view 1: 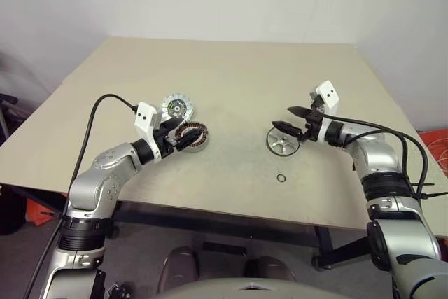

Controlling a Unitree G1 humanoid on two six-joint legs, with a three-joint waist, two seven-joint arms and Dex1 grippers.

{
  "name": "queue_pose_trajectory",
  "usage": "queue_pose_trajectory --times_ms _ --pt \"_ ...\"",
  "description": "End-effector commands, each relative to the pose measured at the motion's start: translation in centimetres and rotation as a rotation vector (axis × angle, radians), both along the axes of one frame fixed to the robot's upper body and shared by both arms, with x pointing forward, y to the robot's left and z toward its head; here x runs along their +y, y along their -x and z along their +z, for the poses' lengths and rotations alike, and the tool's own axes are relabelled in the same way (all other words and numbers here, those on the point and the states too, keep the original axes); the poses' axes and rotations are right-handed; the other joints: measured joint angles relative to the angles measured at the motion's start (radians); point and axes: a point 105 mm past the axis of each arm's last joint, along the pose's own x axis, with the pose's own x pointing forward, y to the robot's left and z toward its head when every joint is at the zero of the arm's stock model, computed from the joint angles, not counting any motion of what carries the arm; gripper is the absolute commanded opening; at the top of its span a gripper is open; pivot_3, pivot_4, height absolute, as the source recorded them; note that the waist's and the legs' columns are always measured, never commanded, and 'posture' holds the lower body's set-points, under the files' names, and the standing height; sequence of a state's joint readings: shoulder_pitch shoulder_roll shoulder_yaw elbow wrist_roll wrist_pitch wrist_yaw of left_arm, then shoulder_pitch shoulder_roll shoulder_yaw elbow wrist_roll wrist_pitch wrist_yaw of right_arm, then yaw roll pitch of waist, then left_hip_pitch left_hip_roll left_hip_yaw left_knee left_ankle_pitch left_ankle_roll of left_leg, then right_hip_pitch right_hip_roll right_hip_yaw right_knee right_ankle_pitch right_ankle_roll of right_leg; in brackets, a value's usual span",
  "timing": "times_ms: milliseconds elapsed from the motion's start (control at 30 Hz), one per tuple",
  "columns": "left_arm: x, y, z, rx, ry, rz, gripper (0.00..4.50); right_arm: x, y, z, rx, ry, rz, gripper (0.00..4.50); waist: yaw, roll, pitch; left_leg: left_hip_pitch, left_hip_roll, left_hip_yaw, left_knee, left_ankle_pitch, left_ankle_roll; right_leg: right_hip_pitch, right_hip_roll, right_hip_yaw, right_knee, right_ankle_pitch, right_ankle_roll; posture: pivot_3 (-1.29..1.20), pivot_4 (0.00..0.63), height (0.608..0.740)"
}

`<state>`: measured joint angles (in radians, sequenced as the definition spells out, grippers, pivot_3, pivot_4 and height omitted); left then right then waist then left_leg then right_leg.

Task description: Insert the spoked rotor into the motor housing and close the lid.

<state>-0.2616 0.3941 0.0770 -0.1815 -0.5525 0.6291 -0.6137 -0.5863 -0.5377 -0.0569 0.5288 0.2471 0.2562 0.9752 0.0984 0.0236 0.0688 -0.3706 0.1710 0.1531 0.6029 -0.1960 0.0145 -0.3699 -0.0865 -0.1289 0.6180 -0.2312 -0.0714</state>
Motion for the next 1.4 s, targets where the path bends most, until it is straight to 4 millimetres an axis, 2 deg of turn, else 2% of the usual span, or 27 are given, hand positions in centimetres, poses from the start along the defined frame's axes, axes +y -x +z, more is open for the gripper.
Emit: queue_pose_trajectory --times_ms 33,367,500,600,733,933,1233,1400 --pt "-0.2 0.0 1.2 -0.051 -0.003 -0.003 4.36 -0.3 -0.3 1.1 -0.050 -0.008 -0.013 4.43 0.000 0.000 0.000 0.000 0.000 0.000 0.000 0.000 0.000 0.000 0.000 0.000 0.000 0.000 0.000 0.00 0.000 0.740" --pt "-0.3 0.0 0.7 -0.041 -0.011 -0.001 4.36 -1.3 -0.5 0.3 -0.015 0.012 -0.051 4.43 0.000 0.000 0.000 0.000 0.000 0.000 0.000 0.000 0.000 0.000 0.000 0.000 0.000 0.000 0.000 0.00 0.000 0.740" --pt "-0.3 0.0 0.5 -0.038 -0.018 0.001 4.36 -3.1 -0.5 -0.3 0.036 0.039 -0.113 4.43 0.001 0.000 0.000 0.000 0.000 0.000 0.000 0.000 0.000 0.000 0.000 0.000 0.000 0.000 0.000 0.00 0.000 0.740" --pt "-0.2 0.1 0.3 -0.036 -0.024 0.004 4.36 -4.8 0.0 -0.3 0.074 0.024 -0.138 4.43 0.001 0.000 0.000 0.000 0.000 0.000 0.000 0.000 0.000 0.000 0.000 0.000 0.000 0.000 0.000 0.00 0.000 0.740" --pt "-0.2 0.1 0.2 -0.035 -0.031 0.005 4.36 -6.0 0.8 -0.8 0.124 0.012 -0.153 4.43 0.002 0.000 0.000 0.000 0.000 0.000 0.000 0.000 0.000 0.000 0.000 0.000 0.000 0.000 0.000 0.00 0.000 0.740" --pt "-0.1 0.0 0.0 -0.035 -0.041 0.004 4.36 -4.7 2.3 -1.2 0.200 -0.082 -0.089 4.43 0.002 0.000 0.000 0.000 0.000 0.000 0.000 0.000 0.000 0.000 0.000 0.000 0.000 -0.001 0.001 0.00 0.000 0.740" --pt "0.1 0.0 0.0 -0.042 -0.065 0.012 4.36 -2.3 2.5 -2.8 0.284 -0.142 -0.099 4.43 0.003 0.000 0.000 0.001 0.000 0.000 0.001 0.000 0.000 0.001 0.000 0.000 0.000 -0.002 0.004 0.00 0.000 0.740" --pt "0.3 0.1 0.1 -0.045 -0.068 0.017 4.36 -2.1 2.9 -3.5 0.319 -0.143 -0.103 4.43 0.005 0.000 0.000 0.000 0.000 0.000 0.001 0.000 0.000 0.001 0.000 0.000 0.000 -0.001 0.001 0.00 0.000 0.740"
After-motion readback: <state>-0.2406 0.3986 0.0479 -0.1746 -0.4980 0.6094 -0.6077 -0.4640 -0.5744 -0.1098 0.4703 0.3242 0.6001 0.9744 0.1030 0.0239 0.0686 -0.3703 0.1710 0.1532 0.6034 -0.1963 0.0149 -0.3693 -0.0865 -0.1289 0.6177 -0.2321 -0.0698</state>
